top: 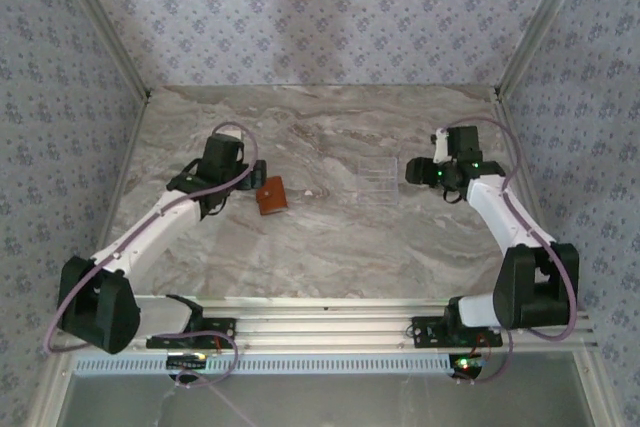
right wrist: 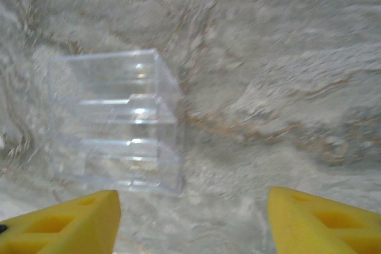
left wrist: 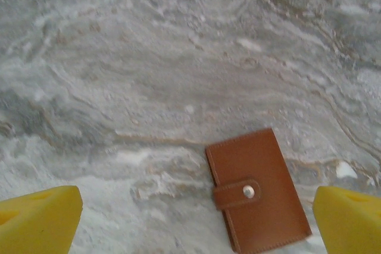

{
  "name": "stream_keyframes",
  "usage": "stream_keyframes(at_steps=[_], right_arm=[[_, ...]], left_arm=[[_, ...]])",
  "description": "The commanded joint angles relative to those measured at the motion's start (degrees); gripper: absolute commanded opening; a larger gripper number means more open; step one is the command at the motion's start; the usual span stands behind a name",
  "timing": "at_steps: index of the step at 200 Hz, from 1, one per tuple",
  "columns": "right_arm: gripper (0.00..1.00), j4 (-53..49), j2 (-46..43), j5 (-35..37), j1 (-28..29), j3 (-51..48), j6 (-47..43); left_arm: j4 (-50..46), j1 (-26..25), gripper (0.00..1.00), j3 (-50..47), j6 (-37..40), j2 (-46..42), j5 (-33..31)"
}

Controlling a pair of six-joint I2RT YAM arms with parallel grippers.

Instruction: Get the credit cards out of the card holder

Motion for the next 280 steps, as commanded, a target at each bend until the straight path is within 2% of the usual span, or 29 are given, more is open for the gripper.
stream_keyframes(at_steps=[1,25,64,90,190,247,280], right_arm=[[0.63,-7.41,2.32,-1.30,2.06,2.37,1.34],[0.54,-7.48,4.19,-0.44,4.38,3.16,0.94],[0.43,-6.28,7.85,1.09,5.40,3.94,1.12],[0.38,-5.08,10.85,1.15,5.65,5.27,0.98],[0.28,-2.69,21.25,1.30,6.53,9.88,0.68],[0.20,-2.89,22.71,2.36,8.04,10.63,0.76],[0.17,-3.95,23.13,5.44,10.22,11.95,1.98]], left_arm=[[-9.75,-1.47,0.99,3.30,-6.06,2.27,1.47],[-10.05,-1.81,1.00,3.67,-12.12,3.73,2.31],[-6.00,-1.79,0.99,1.91,-16.81,4.37,4.97],[-5.17,-1.79,0.99,1.76,-17.11,5.29,6.44],[-7.46,-1.81,1.00,2.50,-17.13,6.35,5.37],[-8.52,-1.76,0.99,3.28,-17.04,6.97,4.40],[-9.54,-1.81,1.00,4.12,-16.56,8.14,4.07]])
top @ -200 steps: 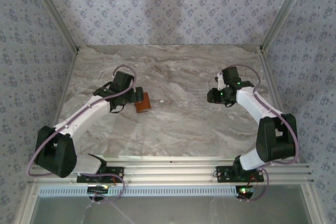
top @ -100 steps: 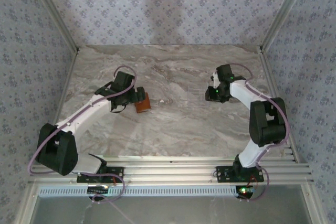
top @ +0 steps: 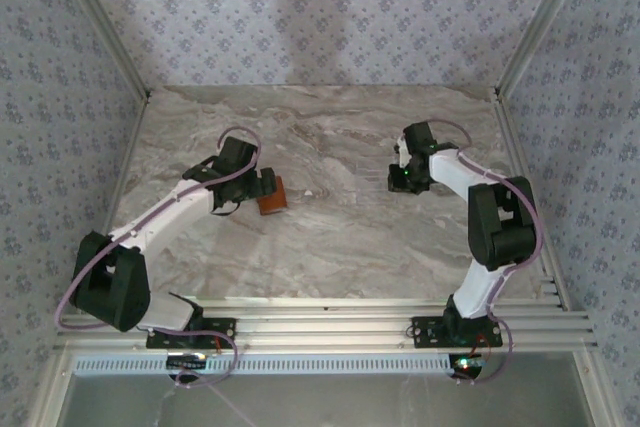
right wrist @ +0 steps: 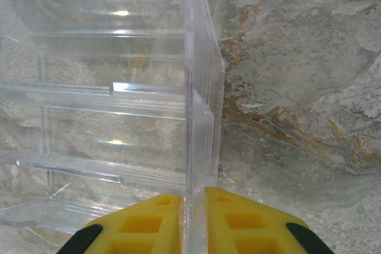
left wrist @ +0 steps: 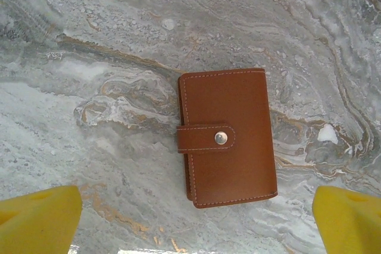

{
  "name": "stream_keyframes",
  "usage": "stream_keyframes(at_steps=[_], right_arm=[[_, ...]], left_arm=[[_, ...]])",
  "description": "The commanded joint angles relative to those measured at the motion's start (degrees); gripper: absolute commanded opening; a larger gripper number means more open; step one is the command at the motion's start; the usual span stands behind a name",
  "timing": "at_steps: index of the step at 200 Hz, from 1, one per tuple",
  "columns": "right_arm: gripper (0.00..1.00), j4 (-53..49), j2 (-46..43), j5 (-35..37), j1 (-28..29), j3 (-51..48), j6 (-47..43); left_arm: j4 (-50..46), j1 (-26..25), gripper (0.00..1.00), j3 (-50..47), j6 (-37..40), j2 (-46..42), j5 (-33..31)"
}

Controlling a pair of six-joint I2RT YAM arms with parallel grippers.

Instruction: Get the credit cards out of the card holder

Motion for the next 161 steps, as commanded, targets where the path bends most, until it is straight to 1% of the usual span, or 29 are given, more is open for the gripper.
stream_keyframes(at_steps=[1,12,15,45,76,101,104,136,156,161], right_arm=[[0.17,-1.59,1.04,2.99,1.77,2.20,0.98],[0.15,-2.01,1.35,3.95,2.74,2.23,1.81],[0.15,-2.17,1.50,4.26,3.02,4.17,2.08],[0.12,-3.72,3.10,6.83,6.09,6.97,4.74],[0.09,-5.08,5.52,9.85,8.87,10.58,10.04],[0.09,-5.12,7.44,12.27,11.48,13.69,13.15],[0.09,-6.51,7.77,12.58,11.84,14.08,13.50],[0.08,-9.00,10.42,16.89,14.69,18.91,17.00],[0.11,-8.78,11.24,19.84,16.45,20.13,18.99],[0.13,-9.01,11.44,19.67,16.60,20.34,20.58]], left_arm=[[-2.18,-0.11,1.00,2.15,0.01,1.42,-1.27],[-2.38,-0.11,0.99,2.49,0.29,1.93,-0.96],[-2.39,-0.06,1.00,2.50,0.37,2.02,-0.83],[-2.65,-0.09,1.00,3.07,0.25,3.21,-0.52],[-3.55,-0.19,1.00,4.71,0.20,5.57,0.61],[-4.46,-0.56,0.99,6.32,0.24,7.66,1.08],[-4.57,-0.69,0.99,6.59,0.21,7.99,0.96],[-7.62,-1.24,1.00,9.82,0.23,11.50,-0.32],[-8.75,-1.75,0.99,12.18,0.34,14.20,-0.31],[-10.69,-1.76,0.99,12.98,0.15,14.93,-0.50]])
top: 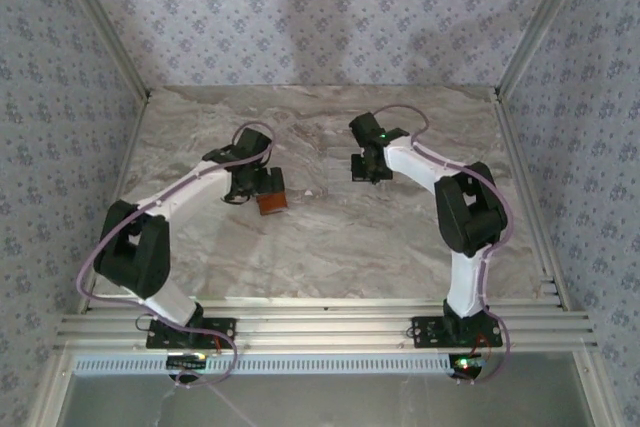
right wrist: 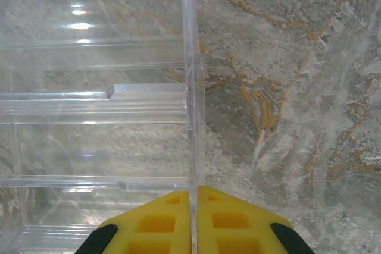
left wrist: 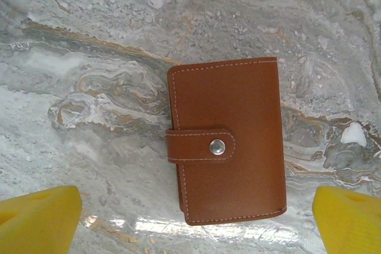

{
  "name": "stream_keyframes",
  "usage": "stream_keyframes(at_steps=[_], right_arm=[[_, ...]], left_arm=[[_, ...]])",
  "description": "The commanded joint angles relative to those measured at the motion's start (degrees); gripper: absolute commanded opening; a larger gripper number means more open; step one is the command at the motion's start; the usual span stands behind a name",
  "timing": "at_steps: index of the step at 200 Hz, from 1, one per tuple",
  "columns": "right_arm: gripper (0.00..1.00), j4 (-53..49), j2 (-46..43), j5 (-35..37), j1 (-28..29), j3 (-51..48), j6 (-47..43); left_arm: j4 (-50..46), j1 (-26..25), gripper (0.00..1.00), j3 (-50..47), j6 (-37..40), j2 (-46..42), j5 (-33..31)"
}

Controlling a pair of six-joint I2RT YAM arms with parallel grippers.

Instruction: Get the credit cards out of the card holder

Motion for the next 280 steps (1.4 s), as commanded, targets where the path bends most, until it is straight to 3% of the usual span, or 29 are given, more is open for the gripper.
stream_keyframes(at_steps=[1,76,112,160,280], right_arm=[[0.13,-2.25,0.99,4.51,1.57,2.95,5.88],[0.15,-0.54,2.65,4.18,1.77,2.31,6.91],[0.28,-1.04,1.36,3.14,1.79,1.99,6.60],[0.56,-2.24,-3.88,0.97,1.79,0.48,6.65],[0.58,-5.41,-13.01,-0.19,1.92,-1.93,5.32]], left_arm=[[-5.36,-0.63,1.00,4.21,0.04,2.92,-0.99],[-9.01,-0.87,1.00,9.77,-1.31,11.38,-0.92],[-10.27,-0.64,1.00,11.89,-1.89,13.89,-1.82],[-11.04,-0.12,1.00,14.05,-3.85,16.72,-1.74],[-6.84,0.20,0.97,14.63,-5.11,22.04,3.32]])
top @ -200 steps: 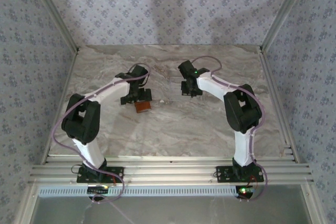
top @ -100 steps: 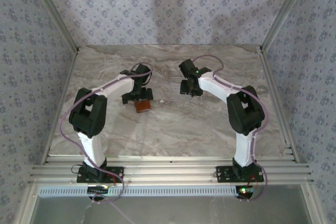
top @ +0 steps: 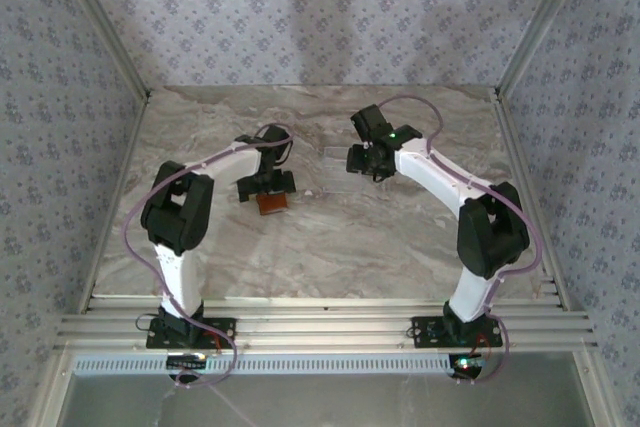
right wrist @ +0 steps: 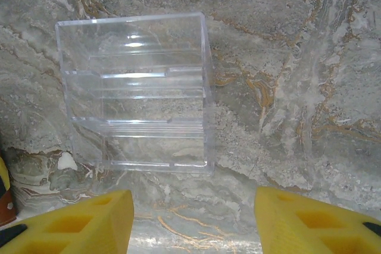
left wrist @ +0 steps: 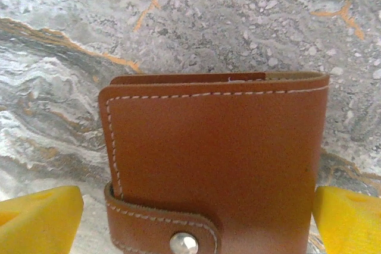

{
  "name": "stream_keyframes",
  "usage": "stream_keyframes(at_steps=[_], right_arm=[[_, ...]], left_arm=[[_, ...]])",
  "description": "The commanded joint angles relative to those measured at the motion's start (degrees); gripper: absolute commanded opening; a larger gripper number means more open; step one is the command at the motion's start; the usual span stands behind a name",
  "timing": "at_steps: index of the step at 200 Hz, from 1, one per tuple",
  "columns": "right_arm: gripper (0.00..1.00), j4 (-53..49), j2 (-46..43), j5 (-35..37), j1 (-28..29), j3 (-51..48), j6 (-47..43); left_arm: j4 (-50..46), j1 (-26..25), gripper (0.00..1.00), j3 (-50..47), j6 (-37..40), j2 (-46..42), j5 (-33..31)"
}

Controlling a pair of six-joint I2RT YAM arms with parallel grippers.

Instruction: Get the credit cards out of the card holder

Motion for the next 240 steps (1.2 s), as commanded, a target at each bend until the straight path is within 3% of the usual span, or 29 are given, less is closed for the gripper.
stream_keyframes(at_steps=[1,26,99,193,240], right_arm=[[0.58,-2.48,-2.01,-0.47,0.12,-0.63,-0.86],[0.58,-2.76,-2.62,-0.53,0.12,-0.60,-0.90],[0.57,-1.54,-6.27,-6.39,0.10,-3.16,-0.89],[0.58,12.94,-13.80,-27.08,0.41,-14.83,2.76],[0.59,14.09,-14.37,-31.39,1.51,-15.88,3.67]], left_arm=[[0.14,0.57,0.97,1.16,-0.74,1.55,1.39],[0.82,0.77,0.92,0.66,-0.49,2.02,1.87],[3.03,0.62,0.64,-2.15,3.08,-1.11,5.12],[11.89,-4.04,0.57,-8.99,19.12,-16.58,14.72],[18.58,-6.35,0.50,-13.66,27.86,-21.68,23.05]])
